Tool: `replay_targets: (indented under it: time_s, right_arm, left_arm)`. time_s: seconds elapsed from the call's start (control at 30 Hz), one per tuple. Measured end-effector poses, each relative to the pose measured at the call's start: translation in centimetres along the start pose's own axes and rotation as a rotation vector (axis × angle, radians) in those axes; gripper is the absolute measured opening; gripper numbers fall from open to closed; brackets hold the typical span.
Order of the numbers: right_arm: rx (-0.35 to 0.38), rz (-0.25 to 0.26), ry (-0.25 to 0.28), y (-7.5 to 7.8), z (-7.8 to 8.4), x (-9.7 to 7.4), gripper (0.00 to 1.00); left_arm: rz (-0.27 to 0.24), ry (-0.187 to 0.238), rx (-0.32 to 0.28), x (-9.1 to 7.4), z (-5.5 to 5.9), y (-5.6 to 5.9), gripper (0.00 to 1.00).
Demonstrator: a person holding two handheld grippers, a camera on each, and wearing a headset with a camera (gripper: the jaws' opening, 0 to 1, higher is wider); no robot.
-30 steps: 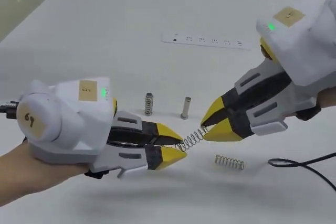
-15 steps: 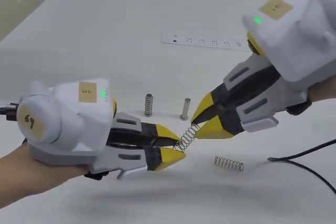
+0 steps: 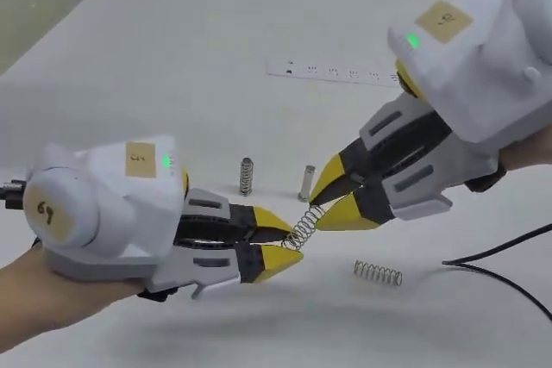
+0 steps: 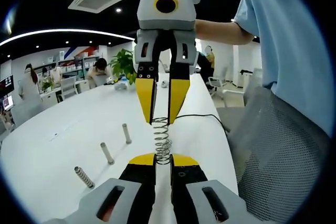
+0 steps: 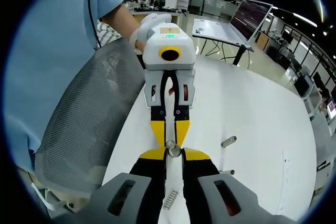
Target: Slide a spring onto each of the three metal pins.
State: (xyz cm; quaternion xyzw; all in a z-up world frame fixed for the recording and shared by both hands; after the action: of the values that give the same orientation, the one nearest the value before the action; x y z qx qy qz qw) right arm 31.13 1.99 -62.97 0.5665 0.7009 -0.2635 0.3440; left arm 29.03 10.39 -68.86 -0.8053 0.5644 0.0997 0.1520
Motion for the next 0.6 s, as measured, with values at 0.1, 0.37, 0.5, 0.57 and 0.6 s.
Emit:
replay_targets:
  time_s: [0.1,0.37,0.5,0.57,0.6]
  right_arm:
    - [-0.002,-0.002,-0.004,-0.04,0.04,0.03,0.08]
    - [-0.007,-0.003,-0.009,-0.12,0.06,-0.02,0.08]
    - [-0.006,-0.001,-0.007,-0.14,0.04,0.0,0.15]
    - [-0.006,-0.007,-0.007,-0.22,0.02,0.0,0.17]
    - [-0.01,-0.004,-0.005,-0.2,-0.01,-0.02,0.18]
  left_arm:
    - [0.0,-0.002,0.003,-0.01,0.03,0.01,0.02]
    - [0.0,0.0,0.01,0.07,-0.02,-0.05,0.02]
    - [-0.001,0.003,0.009,0.13,-0.09,-0.08,0.02]
    - [-0.001,0.003,0.011,0.19,-0.09,-0.1,0.02]
    - [0.0,0.002,0.012,0.22,-0.08,-0.08,0.02]
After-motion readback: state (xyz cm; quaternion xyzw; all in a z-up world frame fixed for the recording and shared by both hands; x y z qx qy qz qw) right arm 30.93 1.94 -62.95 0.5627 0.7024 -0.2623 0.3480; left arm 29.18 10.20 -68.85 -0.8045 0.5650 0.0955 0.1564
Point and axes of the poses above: the centre of the closed fingertips' face, and the gripper's own axes: x roughly forward along the fingers, y roughly to its right, z roughly out of its underside, the point moved 6 cm from there along -x, roughly backward along the fingers, and after that the axes turned 5 degrees about x, right-handed, at the moved point
